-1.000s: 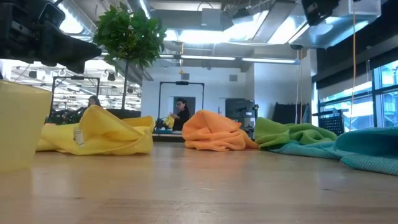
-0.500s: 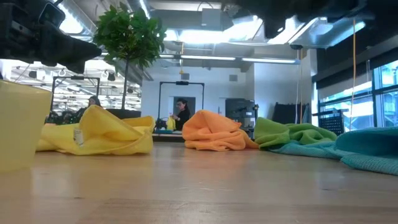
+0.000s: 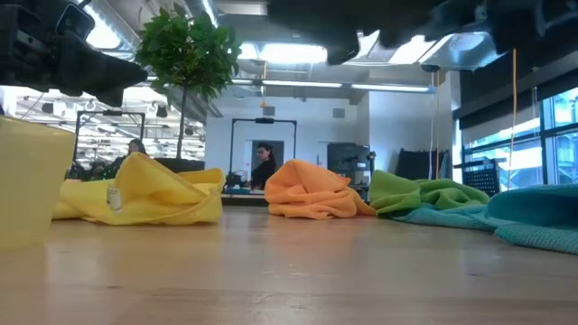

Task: Fold microfiber towels
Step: Fold the yellow microfiber cloth

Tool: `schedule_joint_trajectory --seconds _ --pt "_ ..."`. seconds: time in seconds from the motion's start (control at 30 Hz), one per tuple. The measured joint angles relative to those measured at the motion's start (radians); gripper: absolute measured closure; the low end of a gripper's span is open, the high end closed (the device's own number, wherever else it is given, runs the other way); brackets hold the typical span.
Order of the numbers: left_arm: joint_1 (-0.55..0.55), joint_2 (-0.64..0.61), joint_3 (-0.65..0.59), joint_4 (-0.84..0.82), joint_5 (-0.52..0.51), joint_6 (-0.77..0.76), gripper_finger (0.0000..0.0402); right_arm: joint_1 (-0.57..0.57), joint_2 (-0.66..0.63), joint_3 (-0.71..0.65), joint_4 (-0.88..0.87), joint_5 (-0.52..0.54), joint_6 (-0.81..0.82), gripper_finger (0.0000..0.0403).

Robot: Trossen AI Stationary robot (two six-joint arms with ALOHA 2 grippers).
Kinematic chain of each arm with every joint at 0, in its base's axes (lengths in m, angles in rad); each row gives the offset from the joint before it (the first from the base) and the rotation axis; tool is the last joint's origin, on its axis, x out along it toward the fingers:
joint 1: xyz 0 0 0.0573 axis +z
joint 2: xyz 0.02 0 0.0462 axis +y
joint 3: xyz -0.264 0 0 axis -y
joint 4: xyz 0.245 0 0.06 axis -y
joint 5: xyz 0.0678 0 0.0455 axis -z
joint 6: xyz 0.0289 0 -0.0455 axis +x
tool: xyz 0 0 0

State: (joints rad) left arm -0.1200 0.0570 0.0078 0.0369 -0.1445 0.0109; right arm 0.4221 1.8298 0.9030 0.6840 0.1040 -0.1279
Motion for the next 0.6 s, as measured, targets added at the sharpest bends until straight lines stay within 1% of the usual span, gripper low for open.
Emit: schedule_joint_trajectory --seconds 0.1,0.27,0.5,0.6 --pt "0.0 0.0 0.0 0.0 0.0 0.0 0.0329 -0.005 0.049 0.075 -0.091 0.0 -0.014 0.0221" --pt "0.0 0.0 0.0 0.0 0.0 0.0 0.0329 -0.025 0.147 0.16 -0.026 0.003 -0.049 0.0221" --pt "0.0 0.0 0.0 0.0 0.0 0.0 0.0329 -0.078 0.277 0.267 -0.026 0.106 -0.177 0.0221" --pt "0.0 0.0 0.0 0.0 0.0 0.0 0.0329 -0.114 0.313 0.291 -0.034 0.111 -0.195 0.0221"
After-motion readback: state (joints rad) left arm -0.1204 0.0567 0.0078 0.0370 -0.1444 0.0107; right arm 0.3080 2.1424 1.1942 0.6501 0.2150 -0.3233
